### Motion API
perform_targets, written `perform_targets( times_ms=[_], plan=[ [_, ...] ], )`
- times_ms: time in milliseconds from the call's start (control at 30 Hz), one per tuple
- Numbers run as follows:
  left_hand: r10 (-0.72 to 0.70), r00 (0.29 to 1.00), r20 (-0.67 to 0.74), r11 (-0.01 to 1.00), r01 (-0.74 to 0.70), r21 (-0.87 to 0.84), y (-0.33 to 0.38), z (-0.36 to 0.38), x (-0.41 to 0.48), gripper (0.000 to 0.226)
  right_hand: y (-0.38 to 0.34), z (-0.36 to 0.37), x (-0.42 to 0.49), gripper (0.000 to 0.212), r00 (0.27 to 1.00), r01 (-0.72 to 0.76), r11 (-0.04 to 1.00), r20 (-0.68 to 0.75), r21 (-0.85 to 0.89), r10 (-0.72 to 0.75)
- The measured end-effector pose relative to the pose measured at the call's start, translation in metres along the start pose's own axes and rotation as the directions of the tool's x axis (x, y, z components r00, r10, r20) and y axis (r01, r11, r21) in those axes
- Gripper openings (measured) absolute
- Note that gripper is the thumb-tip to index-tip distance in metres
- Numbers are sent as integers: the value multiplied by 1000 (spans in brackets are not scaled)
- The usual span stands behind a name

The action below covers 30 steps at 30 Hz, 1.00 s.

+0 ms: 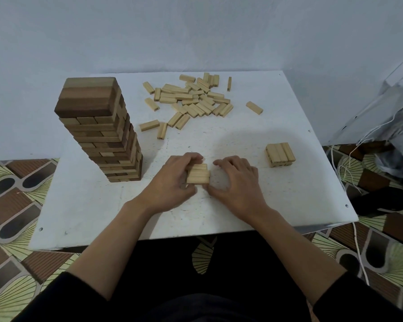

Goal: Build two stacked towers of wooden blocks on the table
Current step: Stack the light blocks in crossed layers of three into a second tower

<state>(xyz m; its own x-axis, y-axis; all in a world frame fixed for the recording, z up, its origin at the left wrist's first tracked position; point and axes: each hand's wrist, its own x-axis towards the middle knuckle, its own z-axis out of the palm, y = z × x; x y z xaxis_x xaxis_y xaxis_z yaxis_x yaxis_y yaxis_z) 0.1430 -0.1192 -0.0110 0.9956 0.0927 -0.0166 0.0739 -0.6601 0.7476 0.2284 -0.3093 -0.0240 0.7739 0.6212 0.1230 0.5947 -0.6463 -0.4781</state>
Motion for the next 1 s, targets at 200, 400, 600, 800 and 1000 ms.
perform_targets(
  times_ms=[200, 400, 600, 800, 1000],
  plan=[
    [66, 975, -213, 983, -27, 179, -15, 11, -24, 64, 8, 0, -13, 84, 968, 98, 970, 246, -221, -41],
    [-12, 993, -120, 842, 75, 535, -23, 27, -35, 73, 3, 6, -11, 76, 944, 126, 948, 329, -293, -24],
    [-4, 985, -171, 754, 115, 647, -15, 37, -37, 62, -3, 13, -10, 80, 949, 133, 938, 313, -321, -28],
    [-22, 985, -170, 742, 130, 658, -13, 37, -37, 59, -5, 19, -9, 74, 960, 114, 939, 280, -323, -20],
    [-20, 982, -189, 753, 139, 643, -14, 38, -35, 57, -4, 17, -8, 70, 963, 106, 947, 268, -302, -22]
  ],
)
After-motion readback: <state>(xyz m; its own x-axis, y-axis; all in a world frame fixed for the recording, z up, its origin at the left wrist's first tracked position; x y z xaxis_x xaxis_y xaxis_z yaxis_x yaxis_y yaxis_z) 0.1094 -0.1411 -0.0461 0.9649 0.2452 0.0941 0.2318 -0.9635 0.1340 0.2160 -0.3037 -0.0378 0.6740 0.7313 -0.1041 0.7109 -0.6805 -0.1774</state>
